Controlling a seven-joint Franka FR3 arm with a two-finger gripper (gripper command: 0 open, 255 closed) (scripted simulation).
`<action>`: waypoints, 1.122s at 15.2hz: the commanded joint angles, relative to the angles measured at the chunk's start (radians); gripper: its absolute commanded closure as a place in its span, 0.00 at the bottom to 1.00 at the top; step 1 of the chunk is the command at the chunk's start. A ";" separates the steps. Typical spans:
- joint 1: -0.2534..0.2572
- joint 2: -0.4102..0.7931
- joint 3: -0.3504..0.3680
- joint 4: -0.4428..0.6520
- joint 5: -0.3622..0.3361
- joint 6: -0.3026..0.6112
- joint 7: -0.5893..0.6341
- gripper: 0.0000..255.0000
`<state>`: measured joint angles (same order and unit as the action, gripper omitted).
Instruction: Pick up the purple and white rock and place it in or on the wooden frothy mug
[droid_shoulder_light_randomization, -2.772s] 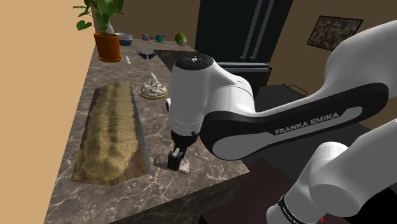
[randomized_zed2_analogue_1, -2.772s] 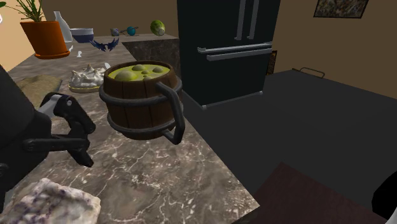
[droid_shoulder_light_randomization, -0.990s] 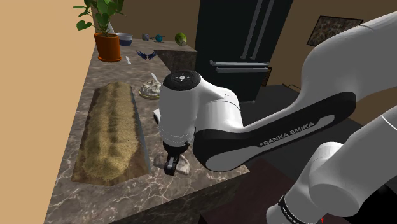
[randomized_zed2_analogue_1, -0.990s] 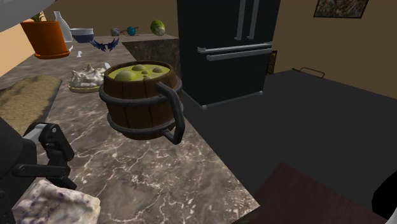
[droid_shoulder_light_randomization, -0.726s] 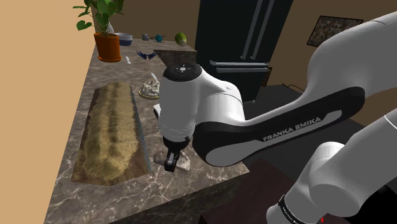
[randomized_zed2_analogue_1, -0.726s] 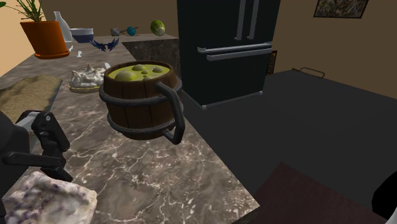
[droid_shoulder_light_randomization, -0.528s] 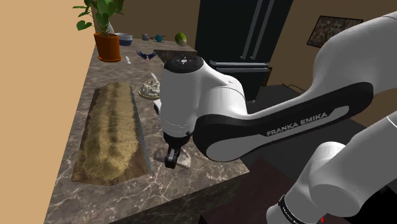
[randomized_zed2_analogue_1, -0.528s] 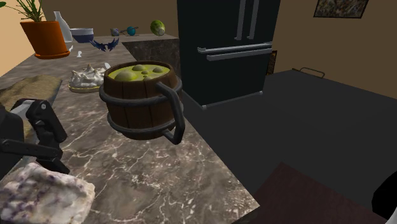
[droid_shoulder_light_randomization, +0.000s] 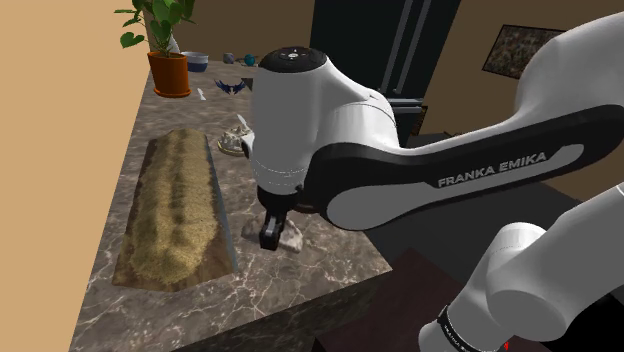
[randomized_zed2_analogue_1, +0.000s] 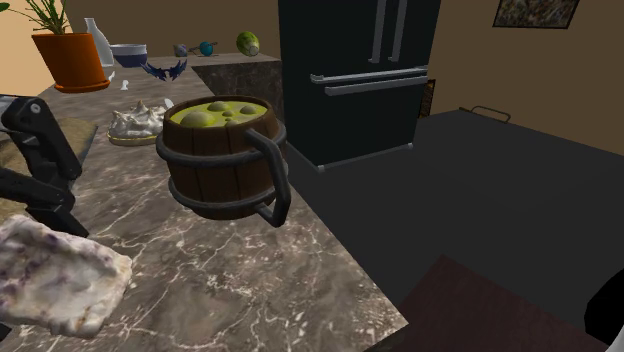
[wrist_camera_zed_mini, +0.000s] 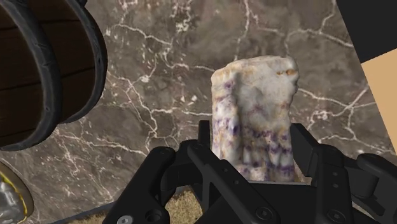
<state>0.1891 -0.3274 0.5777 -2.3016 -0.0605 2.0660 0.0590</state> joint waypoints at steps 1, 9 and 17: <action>0.000 -0.006 -0.005 0.025 0.003 -0.029 -0.009 1.00; 0.001 -0.030 -0.022 0.112 0.014 -0.136 -0.037 1.00; -0.002 -0.037 -0.034 0.212 0.017 -0.241 -0.058 1.00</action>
<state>0.1883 -0.3653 0.5449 -2.1054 -0.0433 1.8400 0.0044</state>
